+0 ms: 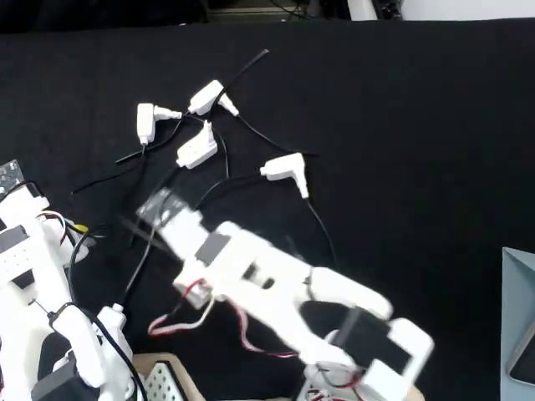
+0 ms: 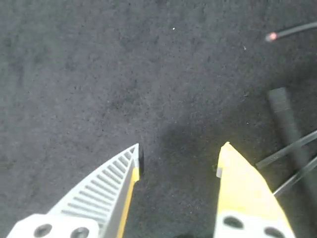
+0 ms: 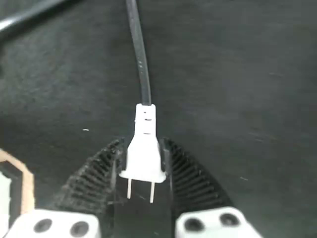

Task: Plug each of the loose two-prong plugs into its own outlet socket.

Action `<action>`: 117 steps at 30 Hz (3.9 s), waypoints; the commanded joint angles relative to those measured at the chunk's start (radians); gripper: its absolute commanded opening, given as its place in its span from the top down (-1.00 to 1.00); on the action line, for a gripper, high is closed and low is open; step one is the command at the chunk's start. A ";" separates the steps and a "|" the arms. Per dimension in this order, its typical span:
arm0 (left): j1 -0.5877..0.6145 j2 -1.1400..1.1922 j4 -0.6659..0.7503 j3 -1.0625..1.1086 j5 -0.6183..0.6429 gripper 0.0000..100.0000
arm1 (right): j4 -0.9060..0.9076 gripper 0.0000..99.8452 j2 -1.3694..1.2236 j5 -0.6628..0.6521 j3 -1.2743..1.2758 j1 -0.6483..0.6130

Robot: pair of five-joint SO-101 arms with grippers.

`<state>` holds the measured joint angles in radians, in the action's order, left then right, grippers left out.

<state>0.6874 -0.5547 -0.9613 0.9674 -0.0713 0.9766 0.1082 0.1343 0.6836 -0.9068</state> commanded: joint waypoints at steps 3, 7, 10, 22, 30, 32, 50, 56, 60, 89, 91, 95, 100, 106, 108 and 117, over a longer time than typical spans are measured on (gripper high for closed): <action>0.004 -0.023 0.014 -0.028 0.003 0.49 | 0.028 0.98 0.193 -0.069 0.064 0.189; 0.004 -0.023 0.014 -0.028 0.003 0.49 | 0.005 0.97 0.254 -0.115 0.170 0.307; 0.002 -0.025 0.015 -0.028 0.005 0.49 | -0.083 0.97 0.257 -0.115 0.251 0.334; 0.005 -0.018 0.044 -0.018 0.005 0.49 | 0.074 0.66 0.263 -0.046 0.171 0.334; 0.007 -0.018 0.078 0.005 0.003 0.49 | 0.157 0.66 0.255 -0.032 0.105 0.341; 0.007 -0.018 0.078 0.005 0.003 0.49 | 0.130 0.66 0.259 -0.034 0.133 0.342; 0.008 -0.018 0.077 0.005 0.003 0.49 | -0.103 0.66 0.245 -0.029 0.280 0.364; 0.007 -0.017 0.077 0.005 0.003 0.49 | -0.104 0.66 0.157 -0.005 0.271 0.284; 0.007 -0.017 0.077 0.005 0.002 0.49 | -0.100 0.66 0.107 0.015 0.248 0.282; -0.027 -0.026 0.046 0.007 0.002 0.49 | 0.130 0.63 0.441 -0.028 0.231 0.287; -0.027 -0.026 0.048 0.007 0.002 0.49 | 0.147 0.63 0.466 -0.031 0.231 0.282; -0.027 -0.026 0.049 0.008 0.002 0.49 | 0.173 0.63 0.526 -0.034 0.231 0.278; -0.027 -0.026 0.049 0.008 0.002 0.49 | 0.133 0.63 0.544 -0.092 0.315 0.189; -0.027 -0.026 0.051 0.012 0.002 0.49 | 0.023 0.66 0.544 -0.124 0.427 0.172; -0.027 -0.026 0.051 0.012 0.002 0.49 | 0.021 0.68 0.544 -0.124 0.427 0.170; -0.027 -0.026 0.051 0.012 0.002 0.49 | 0.017 0.70 0.542 -0.120 0.432 0.140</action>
<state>0.6720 -0.5547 -0.9091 0.9904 -0.0713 1.0058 0.6283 0.0176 1.1116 -0.7564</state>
